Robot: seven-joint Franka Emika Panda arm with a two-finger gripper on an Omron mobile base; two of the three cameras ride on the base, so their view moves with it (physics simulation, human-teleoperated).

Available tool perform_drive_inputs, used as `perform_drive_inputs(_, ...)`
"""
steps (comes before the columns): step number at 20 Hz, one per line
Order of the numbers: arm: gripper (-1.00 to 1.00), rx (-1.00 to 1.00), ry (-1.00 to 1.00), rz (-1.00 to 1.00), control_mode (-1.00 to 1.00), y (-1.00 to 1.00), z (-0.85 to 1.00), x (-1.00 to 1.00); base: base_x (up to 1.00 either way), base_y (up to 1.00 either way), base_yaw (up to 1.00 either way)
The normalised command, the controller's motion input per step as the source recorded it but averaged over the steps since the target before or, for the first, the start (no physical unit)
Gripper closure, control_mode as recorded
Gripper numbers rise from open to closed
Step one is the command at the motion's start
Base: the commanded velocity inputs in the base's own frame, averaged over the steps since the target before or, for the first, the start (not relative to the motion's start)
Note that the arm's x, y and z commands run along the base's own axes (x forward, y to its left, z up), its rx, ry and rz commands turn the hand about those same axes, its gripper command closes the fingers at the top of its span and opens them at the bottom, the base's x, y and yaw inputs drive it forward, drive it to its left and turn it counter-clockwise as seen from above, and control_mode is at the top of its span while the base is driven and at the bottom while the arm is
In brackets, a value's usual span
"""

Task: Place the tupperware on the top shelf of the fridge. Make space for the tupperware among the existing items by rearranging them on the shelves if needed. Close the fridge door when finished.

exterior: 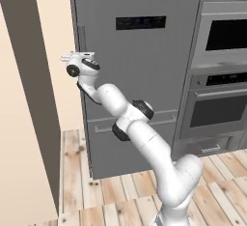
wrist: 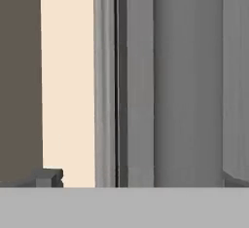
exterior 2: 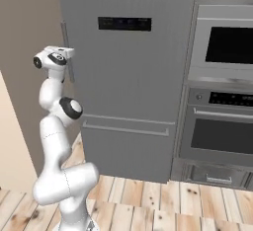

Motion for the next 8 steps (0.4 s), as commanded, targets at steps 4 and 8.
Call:
perform_drive_inputs(4,-1.0,0.0,0.0,0.0,-1.0,0.0,0.0,0.0,0.0,0.0,0.0)
perform_drive_inputs(8,-1.0,-0.01,0.03,0.0,-1.0,0.19,-0.07,0.22,0.0,0.0,0.0)
